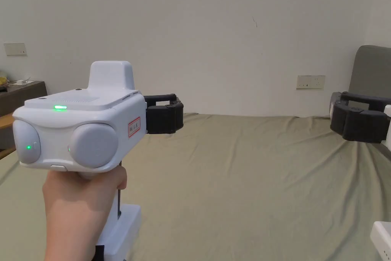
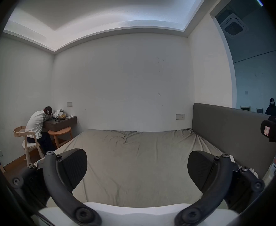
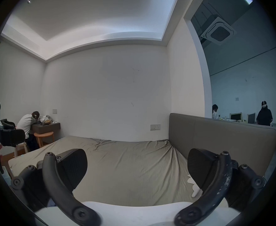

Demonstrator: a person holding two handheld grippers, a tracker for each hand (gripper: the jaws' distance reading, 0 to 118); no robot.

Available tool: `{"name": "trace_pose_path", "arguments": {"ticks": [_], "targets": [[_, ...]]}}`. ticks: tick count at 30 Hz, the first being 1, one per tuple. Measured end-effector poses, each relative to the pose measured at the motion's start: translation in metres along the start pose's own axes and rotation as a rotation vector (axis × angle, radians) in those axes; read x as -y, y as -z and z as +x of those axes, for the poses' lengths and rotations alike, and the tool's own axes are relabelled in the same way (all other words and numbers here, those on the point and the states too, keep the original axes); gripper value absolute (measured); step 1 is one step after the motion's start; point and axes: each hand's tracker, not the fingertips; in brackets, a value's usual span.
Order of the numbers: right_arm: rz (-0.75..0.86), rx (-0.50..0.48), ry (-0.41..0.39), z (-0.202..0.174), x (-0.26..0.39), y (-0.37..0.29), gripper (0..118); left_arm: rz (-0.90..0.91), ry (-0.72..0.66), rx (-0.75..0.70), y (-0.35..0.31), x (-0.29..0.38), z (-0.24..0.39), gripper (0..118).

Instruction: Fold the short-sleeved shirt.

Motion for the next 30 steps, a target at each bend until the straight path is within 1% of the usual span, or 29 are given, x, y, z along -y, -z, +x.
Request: {"name": "trace_pose_path", "arguments": {"ticks": [2,3,8,11,30], "targets": [[0.006,0.01,-0.001,0.003,-0.001,0.002,118,0.01,0.001,0.0,0.001,0.001,-0.001,118],[0.01,-0.003,-0.005,-0.005,-0.003,-0.003,118,0.013,0.0,0.003,0.001,-0.001,-0.002,118],[0.021,0.018,0.001,-0.004,-0.003,-0.004,118,0.033,0.006,-0.011,0.0,-0.002,-0.004,118],[0.028,0.025,-0.012,-0.006,-0.004,-0.004,118,0.036,0.0,-0.007,0.001,-0.003,-0.006,118],[0.044,0.03,-0.016,-0.008,-0.009,-0.007,118,0.039,0.012,-0.018,-0.001,-0.002,-0.005,118]]}}
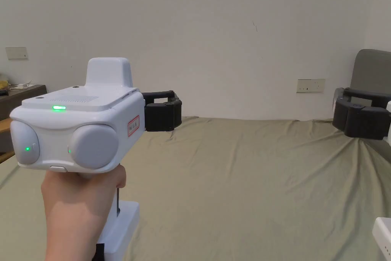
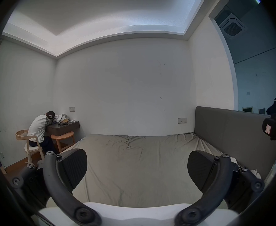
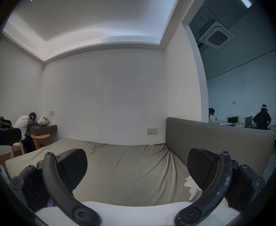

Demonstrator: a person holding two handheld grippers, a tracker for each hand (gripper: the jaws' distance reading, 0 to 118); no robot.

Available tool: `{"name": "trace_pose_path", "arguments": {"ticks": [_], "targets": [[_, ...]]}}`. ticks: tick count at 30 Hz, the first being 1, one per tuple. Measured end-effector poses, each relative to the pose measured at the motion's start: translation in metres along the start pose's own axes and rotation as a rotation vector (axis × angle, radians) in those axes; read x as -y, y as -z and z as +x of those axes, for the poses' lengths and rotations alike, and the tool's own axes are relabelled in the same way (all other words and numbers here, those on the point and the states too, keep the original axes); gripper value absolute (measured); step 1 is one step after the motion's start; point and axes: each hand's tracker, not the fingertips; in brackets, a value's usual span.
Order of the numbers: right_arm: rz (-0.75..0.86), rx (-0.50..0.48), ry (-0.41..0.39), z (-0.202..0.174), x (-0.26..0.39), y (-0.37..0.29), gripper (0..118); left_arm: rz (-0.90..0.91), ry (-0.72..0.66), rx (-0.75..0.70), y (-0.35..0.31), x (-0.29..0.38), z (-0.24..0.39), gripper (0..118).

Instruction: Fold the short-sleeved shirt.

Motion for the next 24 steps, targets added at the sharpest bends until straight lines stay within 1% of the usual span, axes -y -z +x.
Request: {"name": "trace_pose_path", "arguments": {"ticks": [9,14,24], "targets": [[-0.001,-0.012,0.005,-0.0002,-0.0006,0.0,118,0.002,0.004,-0.008,0.0002,0.0001,-0.0013,118],[-0.002,-0.006,-0.005,-0.0009,-0.0017,-0.0003,118,0.001,0.01,-0.011,-0.0011,-0.0009,-0.0005,118],[0.007,-0.003,0.001,-0.001,-0.0032,-0.0009,118,0.006,0.011,-0.015,-0.0025,-0.002,0.0015,118]]}}
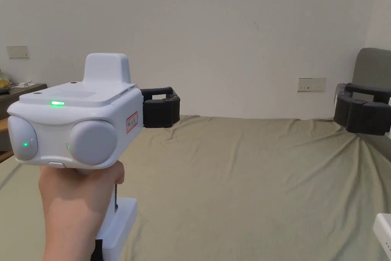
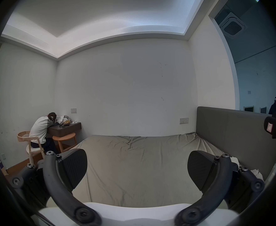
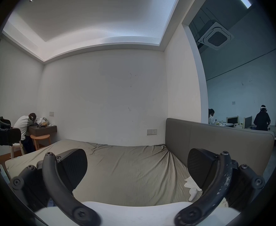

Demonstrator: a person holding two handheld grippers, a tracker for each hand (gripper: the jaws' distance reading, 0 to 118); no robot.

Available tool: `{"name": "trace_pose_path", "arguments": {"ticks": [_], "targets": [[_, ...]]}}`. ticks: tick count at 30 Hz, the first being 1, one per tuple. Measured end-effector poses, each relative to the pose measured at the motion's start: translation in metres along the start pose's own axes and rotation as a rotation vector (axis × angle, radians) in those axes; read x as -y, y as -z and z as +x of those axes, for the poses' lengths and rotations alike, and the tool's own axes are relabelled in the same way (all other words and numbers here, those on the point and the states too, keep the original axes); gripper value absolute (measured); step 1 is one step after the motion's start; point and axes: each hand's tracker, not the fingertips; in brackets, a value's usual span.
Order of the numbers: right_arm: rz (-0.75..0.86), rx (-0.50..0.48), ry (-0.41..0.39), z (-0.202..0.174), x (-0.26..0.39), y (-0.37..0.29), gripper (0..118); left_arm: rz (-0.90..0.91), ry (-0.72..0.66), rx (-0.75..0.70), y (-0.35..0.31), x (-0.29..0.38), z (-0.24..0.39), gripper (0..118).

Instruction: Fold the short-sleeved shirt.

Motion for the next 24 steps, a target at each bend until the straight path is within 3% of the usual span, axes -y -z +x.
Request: {"name": "trace_pose_path", "arguments": {"ticks": [24], "targets": [[0.005,0.003,-0.003,-0.0006,-0.0023,0.0026,118,0.001,0.005,-0.001,0.0005,-0.0028,0.0039,118]]}}
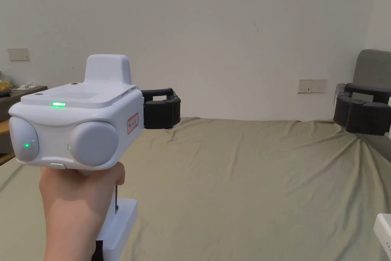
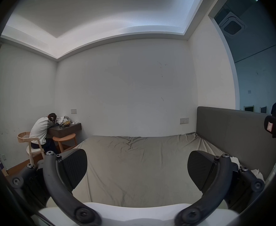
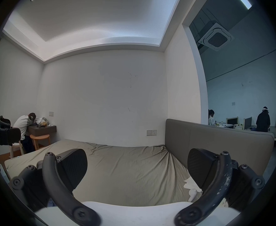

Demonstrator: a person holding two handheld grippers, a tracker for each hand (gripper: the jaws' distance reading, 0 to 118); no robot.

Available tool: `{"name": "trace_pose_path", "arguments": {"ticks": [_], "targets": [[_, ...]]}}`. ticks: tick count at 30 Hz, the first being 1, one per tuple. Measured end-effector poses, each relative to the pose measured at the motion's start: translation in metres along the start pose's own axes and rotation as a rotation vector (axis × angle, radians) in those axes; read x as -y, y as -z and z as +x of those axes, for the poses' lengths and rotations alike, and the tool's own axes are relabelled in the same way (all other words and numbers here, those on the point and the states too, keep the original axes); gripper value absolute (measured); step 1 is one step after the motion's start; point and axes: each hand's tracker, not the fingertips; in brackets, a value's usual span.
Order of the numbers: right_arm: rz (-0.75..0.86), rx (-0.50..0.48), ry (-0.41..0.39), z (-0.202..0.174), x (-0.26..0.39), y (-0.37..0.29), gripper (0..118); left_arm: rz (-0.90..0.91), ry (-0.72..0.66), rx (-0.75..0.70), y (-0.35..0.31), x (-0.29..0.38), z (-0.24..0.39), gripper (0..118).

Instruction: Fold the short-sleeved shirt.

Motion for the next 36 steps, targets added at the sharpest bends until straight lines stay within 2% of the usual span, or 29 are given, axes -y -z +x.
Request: {"name": "trace_pose_path", "arguments": {"ticks": [8,12,16,19,23,27,29,30,33,34,36], "targets": [[-0.01,-0.005,0.001,-0.001,0.004,0.011,118,-0.01,0.003,0.0,0.009,0.002,0.002,118],[-0.064,-0.021,0.013,-0.001,0.029,0.038,118,-0.08,-0.002,0.013,0.043,0.025,0.003,118],[-0.296,-0.058,0.026,-0.004,0.095,0.098,118,-0.256,-0.024,0.031,0.099,0.079,0.009,118],[-0.496,-0.076,0.052,-0.008,0.175,0.144,118,-0.399,-0.033,0.058,0.15,0.144,0.017,118],[-0.721,-0.083,0.141,-0.013,0.277,0.175,118,-0.562,-0.057,0.106,0.206,0.24,0.03,118],[-0.781,-0.058,0.068,-0.027,0.355,0.194,118,-0.681,-0.019,0.113,0.243,0.319,0.055,118],[-0.786,-0.053,0.028,-0.034,0.381,0.201,118,-0.662,-0.029,0.116,0.247,0.344,0.068,118],[-0.808,-0.053,0.033,-0.036,0.394,0.207,118,-0.693,-0.044,0.121,0.254,0.357,0.073,118],[-0.921,-0.045,0.011,-0.04,0.426,0.216,118,-0.762,-0.082,0.084,0.26,0.391,0.086,118],[-0.901,-0.035,-0.01,-0.042,0.436,0.214,118,-0.77,-0.084,0.071,0.26,0.404,0.088,118],[-0.988,-0.024,-0.05,-0.046,0.462,0.213,118,-0.844,-0.049,0.026,0.26,0.43,0.095,118]]}}
